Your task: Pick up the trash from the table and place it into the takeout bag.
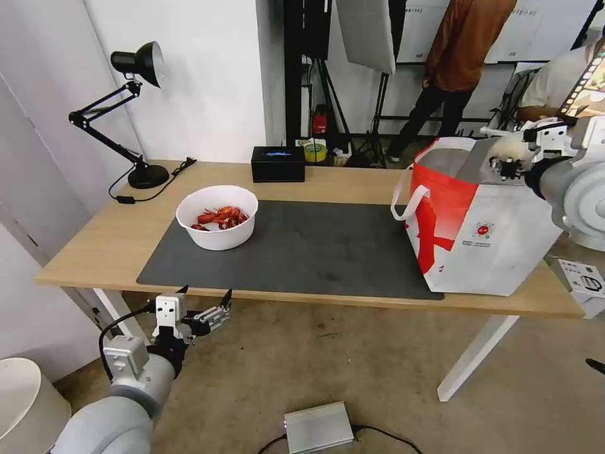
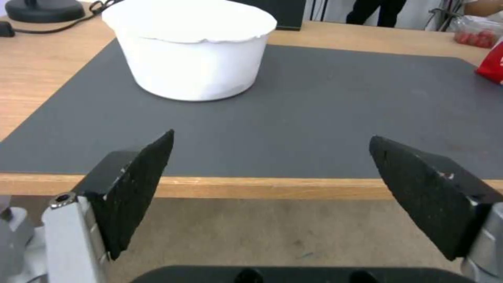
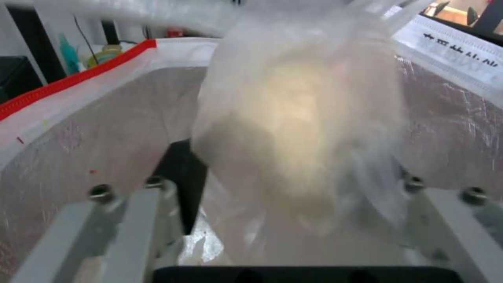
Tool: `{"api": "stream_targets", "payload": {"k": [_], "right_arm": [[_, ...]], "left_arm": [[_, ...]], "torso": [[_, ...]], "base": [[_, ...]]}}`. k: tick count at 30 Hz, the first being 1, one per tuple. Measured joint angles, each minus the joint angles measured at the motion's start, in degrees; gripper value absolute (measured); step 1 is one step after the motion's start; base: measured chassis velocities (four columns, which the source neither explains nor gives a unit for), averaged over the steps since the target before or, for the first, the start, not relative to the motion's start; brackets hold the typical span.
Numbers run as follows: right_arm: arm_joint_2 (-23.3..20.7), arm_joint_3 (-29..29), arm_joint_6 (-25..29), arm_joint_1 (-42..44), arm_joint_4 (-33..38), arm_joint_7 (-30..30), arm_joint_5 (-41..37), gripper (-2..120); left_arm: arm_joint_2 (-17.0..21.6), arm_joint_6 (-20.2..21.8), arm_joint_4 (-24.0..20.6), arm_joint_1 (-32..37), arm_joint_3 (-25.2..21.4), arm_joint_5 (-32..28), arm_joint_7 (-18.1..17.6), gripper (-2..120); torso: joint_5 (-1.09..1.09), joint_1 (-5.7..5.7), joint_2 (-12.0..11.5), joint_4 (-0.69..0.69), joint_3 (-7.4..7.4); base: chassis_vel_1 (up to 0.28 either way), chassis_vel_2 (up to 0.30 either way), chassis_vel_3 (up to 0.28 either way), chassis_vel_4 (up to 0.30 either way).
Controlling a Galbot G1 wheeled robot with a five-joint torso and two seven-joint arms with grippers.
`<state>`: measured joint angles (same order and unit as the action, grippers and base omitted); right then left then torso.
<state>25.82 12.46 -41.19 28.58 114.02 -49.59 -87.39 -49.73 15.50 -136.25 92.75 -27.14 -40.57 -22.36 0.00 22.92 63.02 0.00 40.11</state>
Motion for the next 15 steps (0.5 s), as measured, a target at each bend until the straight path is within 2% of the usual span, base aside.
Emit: {"api": "stream_targets", "payload": {"k": [1, 10, 15], "right_arm": [[0.00, 0.00, 0.00, 0.00, 0.00, 0.00, 0.00, 63], [-0.07, 0.00, -0.02, 0.88, 0.17, -0.16, 0.09, 96], [-0.18, 0.22, 0.62, 0.94, 1.05, 0.55, 1.10, 100]], "left_arm": [[0.00, 0.00, 0.00, 0.00, 0.00, 0.00, 0.00, 100], [0.08, 0.00, -0.03, 0.09, -0.04, -0.05, -0.02, 100], [0.07, 0.00, -0.23, 0.10, -0.22, -0.21, -0.03, 100]], "torso": [[0.00, 0.00, 0.00, 0.00, 0.00], [0.00, 0.00, 0.00, 0.00, 0.00], [0.01, 0.00, 0.00, 0.00, 0.00]], "base": [[0.000, 0.000, 0.000, 0.000], [0.000, 0.000, 0.000, 0.000], [0.000, 0.000, 0.000, 0.000]]}}
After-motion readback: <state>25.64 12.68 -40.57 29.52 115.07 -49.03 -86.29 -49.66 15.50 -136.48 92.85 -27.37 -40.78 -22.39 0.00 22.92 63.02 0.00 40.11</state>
